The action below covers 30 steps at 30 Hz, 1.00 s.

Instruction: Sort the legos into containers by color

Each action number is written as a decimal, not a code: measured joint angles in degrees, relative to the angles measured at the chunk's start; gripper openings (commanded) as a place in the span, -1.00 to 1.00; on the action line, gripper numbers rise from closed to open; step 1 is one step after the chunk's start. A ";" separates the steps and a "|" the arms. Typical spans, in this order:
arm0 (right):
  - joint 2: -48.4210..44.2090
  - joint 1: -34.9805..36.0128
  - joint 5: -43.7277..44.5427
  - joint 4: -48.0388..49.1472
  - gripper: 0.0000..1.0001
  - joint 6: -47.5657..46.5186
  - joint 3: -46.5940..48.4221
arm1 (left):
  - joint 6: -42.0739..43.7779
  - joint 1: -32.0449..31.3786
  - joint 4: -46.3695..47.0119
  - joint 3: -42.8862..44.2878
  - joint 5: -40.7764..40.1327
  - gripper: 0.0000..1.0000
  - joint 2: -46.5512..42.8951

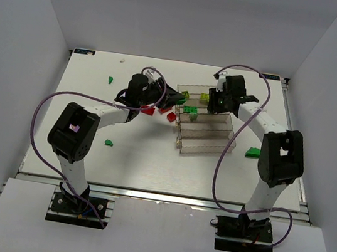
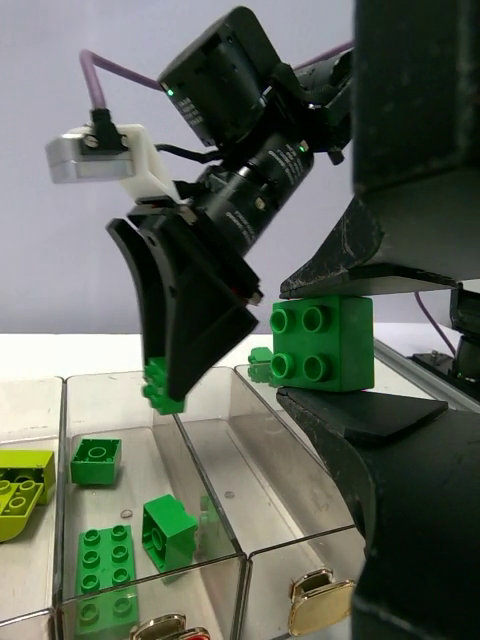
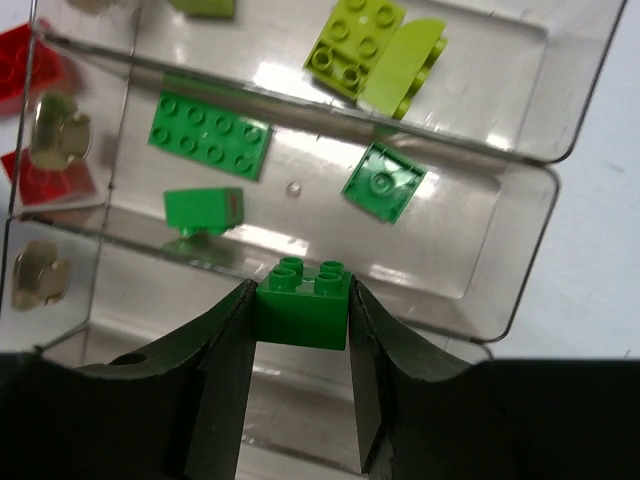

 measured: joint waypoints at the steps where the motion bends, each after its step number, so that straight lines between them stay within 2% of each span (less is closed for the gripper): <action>1: 0.59 -0.13 0.39 0.28 -1.00 -0.20 0.74 | 0.33 0.00 -0.48 0.33 0.00 -1.00 0.00; 5: 2.21 -0.55 1.42 1.11 -0.80 -0.94 3.08 | 2.49 0.00 -3.26 2.67 0.02 -1.00 0.24; 6: 2.51 -0.59 1.62 1.42 -0.62 -1.05 3.56 | 3.17 0.00 -4.15 3.54 0.02 -1.00 0.37; 8: 3.15 -0.70 1.86 1.75 -0.44 -1.25 4.35 | 4.66 0.00 -5.70 5.33 0.09 -1.00 0.94; 9: 3.50 -0.74 1.88 1.86 -0.22 -1.29 4.55 | 5.42 0.00 -6.40 6.47 0.11 -1.00 1.46; 12: 4.55 -0.98 1.84 1.88 0.13 -1.38 4.57 | 8.61 -0.02 -10.16 10.86 0.04 -1.00 4.00; 17: 5.35 -2.32 0.50 1.40 0.32 -1.57 4.57 | 15.47 -0.37 -19.39 19.91 -1.44 -1.00 9.42; 20: 5.11 -3.63 -1.46 1.18 0.75 -2.40 4.57 | 20.52 -1.09 -26.32 26.80 -3.23 -0.91 13.33; 24: 3.19 -5.90 -8.35 -0.83 0.79 -6.99 4.57 | 26.73 -2.71 -35.39 35.82 -6.38 -0.72 18.53; 25: 2.25 -6.54 -10.73 -1.57 0.79 -8.17 4.57 | 28.06 -3.17 -37.51 38.01 -7.26 -0.59 19.85; 28: -1.22 -8.50 -18.21 -3.72 0.79 -12.35 4.57 | 32.02 -4.81 -43.58 45.20 -10.08 -0.40 24.11; 30: -4.07 -9.86 -22.62 -4.72 0.79 -14.62 4.57 | 33.94 -5.90 -46.90 48.96 -11.65 -0.36 26.60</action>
